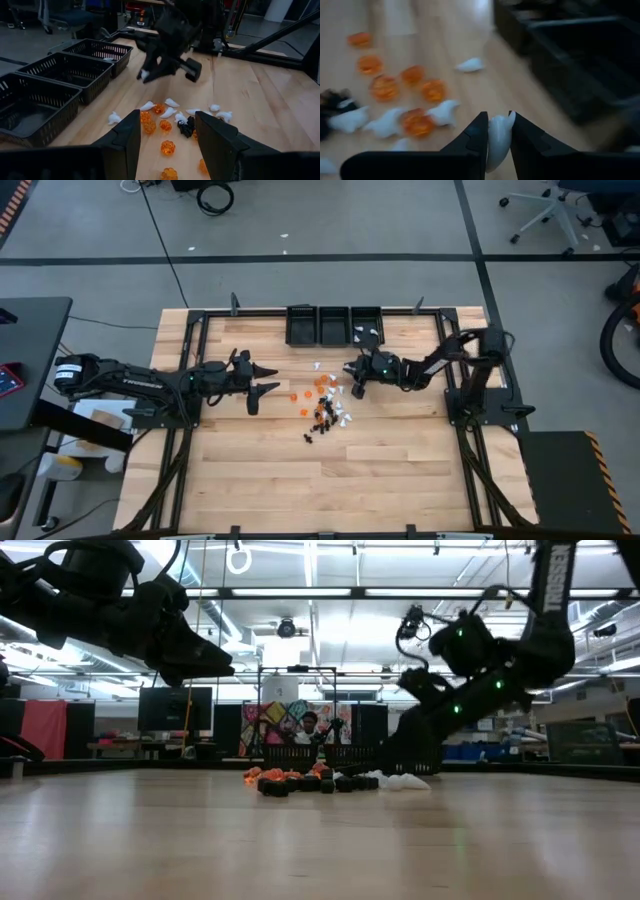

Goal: Sort game pieces by color
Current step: Put the white game piece into the right black basket

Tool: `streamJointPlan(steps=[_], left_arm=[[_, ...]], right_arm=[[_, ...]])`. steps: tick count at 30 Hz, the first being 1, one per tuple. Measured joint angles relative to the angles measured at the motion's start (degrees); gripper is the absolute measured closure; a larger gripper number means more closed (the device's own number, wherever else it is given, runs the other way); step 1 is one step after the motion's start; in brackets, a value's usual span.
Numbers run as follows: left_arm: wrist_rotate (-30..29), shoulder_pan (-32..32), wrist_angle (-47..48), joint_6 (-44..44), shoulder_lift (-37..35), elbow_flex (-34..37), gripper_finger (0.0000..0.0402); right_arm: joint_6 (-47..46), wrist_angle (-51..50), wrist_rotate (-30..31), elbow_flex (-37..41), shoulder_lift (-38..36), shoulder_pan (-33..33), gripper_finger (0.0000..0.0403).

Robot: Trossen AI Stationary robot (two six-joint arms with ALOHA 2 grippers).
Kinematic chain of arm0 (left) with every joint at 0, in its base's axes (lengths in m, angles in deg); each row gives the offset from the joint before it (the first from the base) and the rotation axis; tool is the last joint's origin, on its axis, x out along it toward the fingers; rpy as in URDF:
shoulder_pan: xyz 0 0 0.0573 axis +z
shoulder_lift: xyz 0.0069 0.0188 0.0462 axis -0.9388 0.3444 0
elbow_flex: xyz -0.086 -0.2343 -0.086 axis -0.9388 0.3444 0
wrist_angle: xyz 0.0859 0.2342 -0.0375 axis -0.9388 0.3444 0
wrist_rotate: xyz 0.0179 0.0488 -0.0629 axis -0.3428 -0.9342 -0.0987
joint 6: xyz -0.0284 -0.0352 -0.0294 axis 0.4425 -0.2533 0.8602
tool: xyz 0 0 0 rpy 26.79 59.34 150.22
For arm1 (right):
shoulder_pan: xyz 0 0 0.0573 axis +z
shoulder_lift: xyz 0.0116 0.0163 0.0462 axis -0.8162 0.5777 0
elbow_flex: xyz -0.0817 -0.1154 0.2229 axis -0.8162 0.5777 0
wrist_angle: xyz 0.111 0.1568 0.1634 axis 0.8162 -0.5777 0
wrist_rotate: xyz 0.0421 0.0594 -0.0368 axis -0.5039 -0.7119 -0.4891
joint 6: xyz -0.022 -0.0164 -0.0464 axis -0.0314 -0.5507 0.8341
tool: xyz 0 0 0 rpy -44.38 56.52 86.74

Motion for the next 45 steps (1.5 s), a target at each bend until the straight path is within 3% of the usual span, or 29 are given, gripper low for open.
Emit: streamJointPlan(steps=[6, 9, 15, 22, 31, 36, 45], left_arm=[[0.0, 0.0, 0.0, -0.9, 0.0, 0.0, 0.0234], [0.0, 0.0, 0.0, -0.9, 0.0, 0.0, 0.0234], [0.0, 0.0, -0.2, -0.9, 0.0, 0.0, 0.0234], [0.0, 0.0, -0.3, -0.9, 0.0, 0.0, 0.0234], [0.0, 0.1, -0.3, -0.9, 0.0, 0.0, 0.0234], [0.0, 0.1, -0.2, -0.9, 0.0, 0.0, 0.0234], [0.0, 0.1, 1.5, -1.1, 0.0, 0.0, 0.0234]], right_arm=[[2.5, -9.9, 9.7, 0.0, -11.6, -1.6, 0.0332], [2.0, -13.5, 10.3, 0.0, -15.1, -5.0, 0.0332], [-1.3, -17.3, 4.7, -1.1, -15.6, -14.1, 0.0331], [-3.4, -29.2, -2.5, -9.1, -12.5, -19.5, 0.0329], [-5.0, -40.7, -8.3, -17.2, -8.9, -23.1, 0.0259], [-4.0, -41.7, -8.8, -18.5, -11.9, -21.6, 0.0236], [-0.7, -32.7, -13.5, -13.8, -15.9, -7.2, 0.0236]])
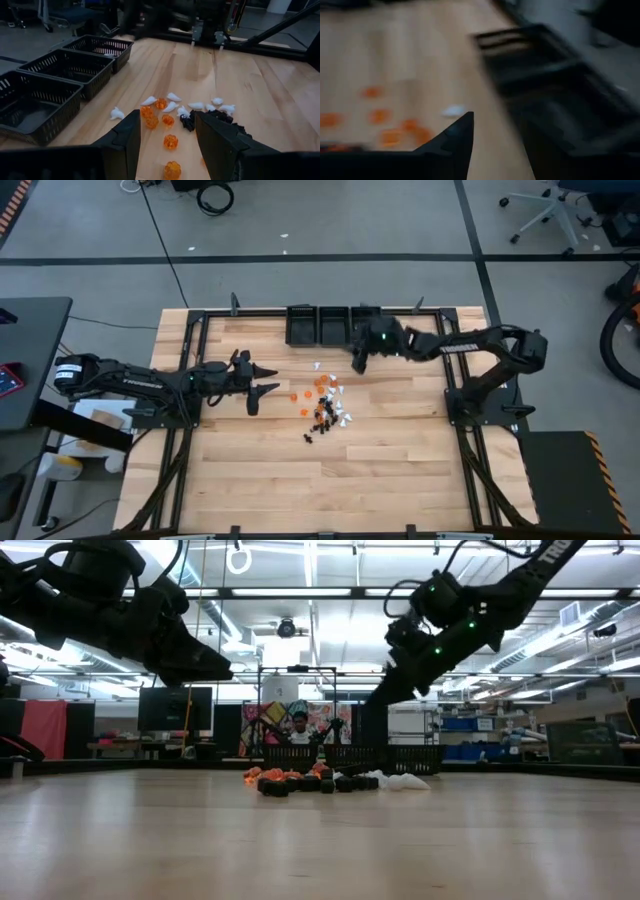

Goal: Sort game pieces by color
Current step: Put the white game piece into the right black basket

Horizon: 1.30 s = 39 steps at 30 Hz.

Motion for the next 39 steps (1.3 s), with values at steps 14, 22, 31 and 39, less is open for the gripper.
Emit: streamJointPlan(steps=[14, 22, 31, 39], left_arm=[[0.0, 0.0, 0.0, -1.3, 0.0, 0.0, 0.0234], [0.0, 0.1, -4.8, -3.5, 0.0, 0.0, 0.0234], [0.0, 0.0, -3.9, -2.8, 0.0, 0.0, 0.0234], [0.0, 0.0, -4.8, -3.1, 0.0, 0.0, 0.0234]], right_arm=[[-8.1, 18.8, 5.1, 16.5, 0.4, 18.3, 0.0232], [-8.2, 19.0, 7.8, 17.6, 1.4, 24.6, 0.0184], [-7.9, 23.7, 8.1, 17.6, 8.8, 25.9, 0.0133], [-5.9, 34.8, 4.8, 17.6, 17.5, 25.8, 0.0146]])
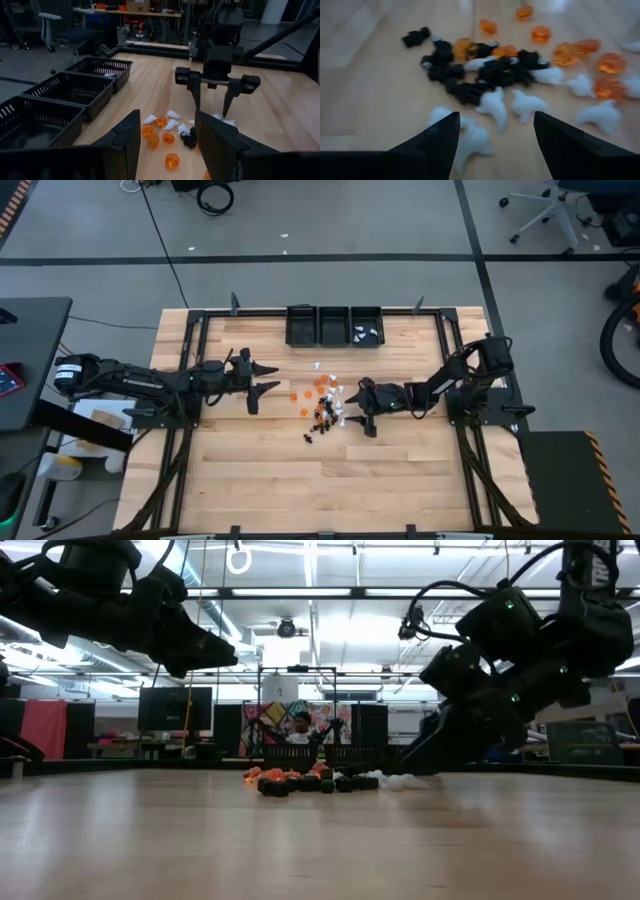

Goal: Sort game pieces by color
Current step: Put the white game piece into the right black basket

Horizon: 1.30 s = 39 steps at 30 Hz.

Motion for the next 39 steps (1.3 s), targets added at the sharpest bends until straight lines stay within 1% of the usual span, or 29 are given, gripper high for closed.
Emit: streamJointPlan(steps=[5, 8, 13, 18, 26, 32, 36, 39], left_arm=[[0.0, 0.0, 0.2, 0.3, 0.0, 0.0, 0.0234], [0.0, 0.0, 0.5, 0.4, 0.0, 0.0, 0.0234], [0.0, 0.0, 0.9, 0.3, 0.0, 0.0, 0.0235], [0.0, 0.0, 0.9, 0.0, 0.0, 0.0, 0.0235], [0.0, 0.0, 1.5, 0.1, 0.0, 0.0, 0.0234], [0.0, 0.0, 1.8, 0.0, 0.0, 0.0, 0.0234], [0.0, 0.0, 1.8, -0.1, 0.0, 0.0, 0.0234], [0.0, 0.0, 1.8, -0.1, 0.0, 0.0, 0.0234]], right_arm=[[-1.6, 3.5, -3.0, -0.3, 3.0, 0.2, 0.0160], [-1.8, 3.7, -3.0, -0.5, 4.4, 1.0, 0.0166], [-0.7, 5.2, 0.0, -0.5, 6.3, 2.2, 0.0174], [-0.2, 4.8, 1.0, -0.3, 5.9, 2.3, 0.0186], [-3.7, 3.8, 0.7, -0.2, 5.5, 2.2, 0.0242], [-4.2, 3.3, 0.6, -0.2, 5.5, 1.6, 0.0285], [-5.3, 2.3, -1.0, -0.1, 4.6, 0.0, 0.0300], [-5.4, 0.1, -2.6, 0.0, 2.5, -1.3, 0.0305]])
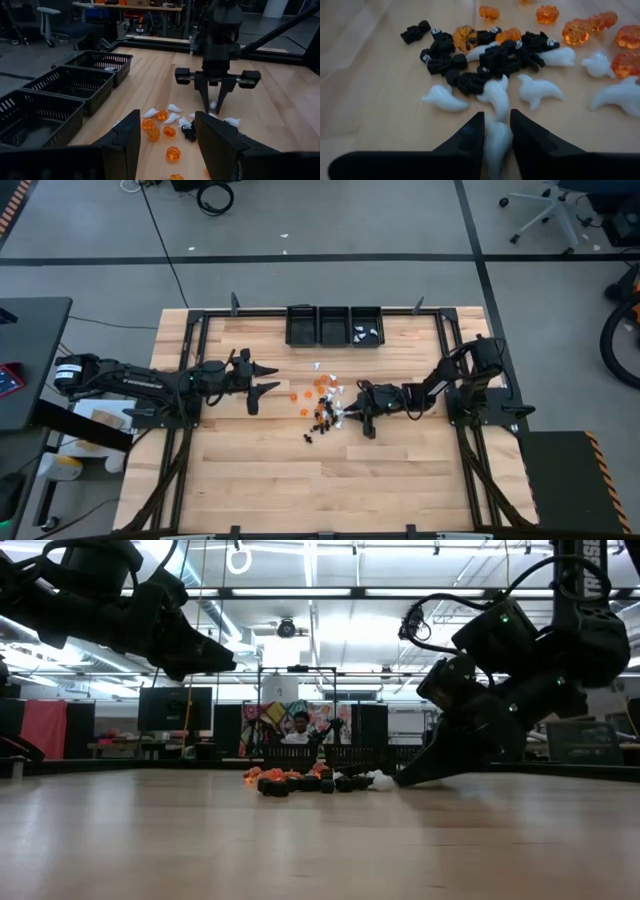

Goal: Sort game pieces by color
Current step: Put the white game piece into the right black basket

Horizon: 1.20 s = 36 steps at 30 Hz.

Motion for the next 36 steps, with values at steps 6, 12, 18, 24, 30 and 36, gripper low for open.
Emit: streamJointPlan(steps=[6, 12, 18, 24, 30, 36], left_arm=[[0.0, 0.0, 0.0, 0.2, 0.0, 0.0, 0.0234], [0.0, 0.0, 0.4, 0.4, 0.0, 0.0, 0.0234], [0.0, 0.0, 0.3, 0.4, 0.0, 0.0, 0.0234], [0.0, 0.0, 0.4, 0.4, 0.0, 0.0, 0.0234], [0.0, 0.0, 0.4, 0.7, 0.0, 0.0, 0.0234], [0.0, 0.0, 0.4, 0.6, 0.0, 0.0, 0.0235]], right_arm=[[-1.1, -7.8, -0.7, 0.0, -4.9, -1.3, 0.0310], [-1.3, -12.6, -0.4, 0.0, -7.7, -1.4, 0.0318], [-1.2, -12.9, 0.3, 0.0, -7.6, -1.4, 0.0329], [-1.5, -12.9, 1.0, 0.0, -7.6, -1.4, 0.0339], [-2.4, -13.0, 1.0, -0.1, -7.7, -1.4, 0.0341], [-1.5, -13.6, 1.8, -0.6, -9.9, -2.1, 0.0341]])
